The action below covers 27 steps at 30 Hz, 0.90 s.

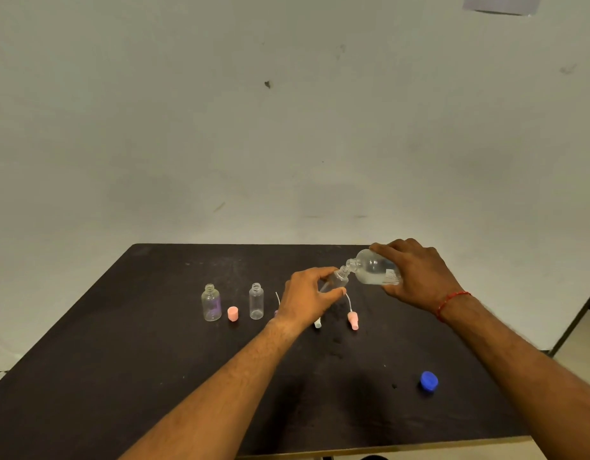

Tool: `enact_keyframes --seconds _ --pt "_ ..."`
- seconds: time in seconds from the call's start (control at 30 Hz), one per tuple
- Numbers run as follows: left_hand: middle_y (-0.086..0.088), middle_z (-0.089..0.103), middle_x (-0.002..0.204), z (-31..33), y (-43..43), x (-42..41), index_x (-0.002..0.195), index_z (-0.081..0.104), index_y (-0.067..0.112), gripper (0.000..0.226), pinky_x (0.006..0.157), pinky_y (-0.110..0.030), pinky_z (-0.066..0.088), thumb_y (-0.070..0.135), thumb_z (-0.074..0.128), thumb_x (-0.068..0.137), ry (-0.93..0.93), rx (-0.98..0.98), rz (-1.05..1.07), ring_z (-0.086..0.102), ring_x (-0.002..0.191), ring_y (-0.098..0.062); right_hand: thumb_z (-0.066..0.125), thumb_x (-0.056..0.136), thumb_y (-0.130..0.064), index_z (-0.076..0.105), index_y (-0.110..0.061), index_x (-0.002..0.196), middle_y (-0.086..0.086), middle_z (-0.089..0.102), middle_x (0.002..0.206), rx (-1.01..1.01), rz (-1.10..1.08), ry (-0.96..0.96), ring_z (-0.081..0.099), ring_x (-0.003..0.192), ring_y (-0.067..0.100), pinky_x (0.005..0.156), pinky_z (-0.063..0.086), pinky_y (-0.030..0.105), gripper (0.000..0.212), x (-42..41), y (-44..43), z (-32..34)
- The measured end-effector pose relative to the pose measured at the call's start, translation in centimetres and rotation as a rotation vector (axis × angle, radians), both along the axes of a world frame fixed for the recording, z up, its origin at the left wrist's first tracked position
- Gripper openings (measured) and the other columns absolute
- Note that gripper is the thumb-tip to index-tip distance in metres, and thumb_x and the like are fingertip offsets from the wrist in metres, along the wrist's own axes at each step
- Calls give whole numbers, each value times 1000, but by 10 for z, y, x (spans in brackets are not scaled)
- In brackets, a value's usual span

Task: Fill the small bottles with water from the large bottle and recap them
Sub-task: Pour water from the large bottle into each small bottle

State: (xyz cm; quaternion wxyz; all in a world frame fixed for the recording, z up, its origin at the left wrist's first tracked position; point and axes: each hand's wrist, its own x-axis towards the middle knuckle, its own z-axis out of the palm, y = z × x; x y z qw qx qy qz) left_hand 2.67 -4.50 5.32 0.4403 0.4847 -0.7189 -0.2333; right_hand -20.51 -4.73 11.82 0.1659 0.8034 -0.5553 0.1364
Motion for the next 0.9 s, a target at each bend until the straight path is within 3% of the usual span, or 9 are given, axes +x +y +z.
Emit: enact_keyframes --seconds 0.2,0.5,0.63,0.9 --pt "18 72 96 2 -1 0 110 74 37 25 73 -14 45 37 75 85 6 -3 10 66 90 -2 74 74 -39 40 -33 142 -2 57 126 0 0 4 50 117 22 87 43 39 76 -1 -1 2" --pt "16 71 104 1 -1 -1 119 72 34 34 79 -21 53 37 76 86 13 15 5 66 92 -5 73 75 -40 40 -33 143 -1 57 125 -2 7 13 50 116 23 87 45 40 76 -2 -1 3" --pt "18 70 98 1 0 -2 116 73 34 30 81 -27 58 36 76 86 17 16 -1 66 91 -5 72 75 -41 38 -34 143 -2 56 126 1 3 21 49 117 22 89 45 40 76 -2 -2 3" --pt "20 71 95 1 1 -1 110 75 36 26 83 -25 56 35 77 84 40 15 11 67 94 -4 72 75 -40 38 -34 143 -3 56 126 -1 1 28 49 116 21 89 44 39 77 0 -2 3"
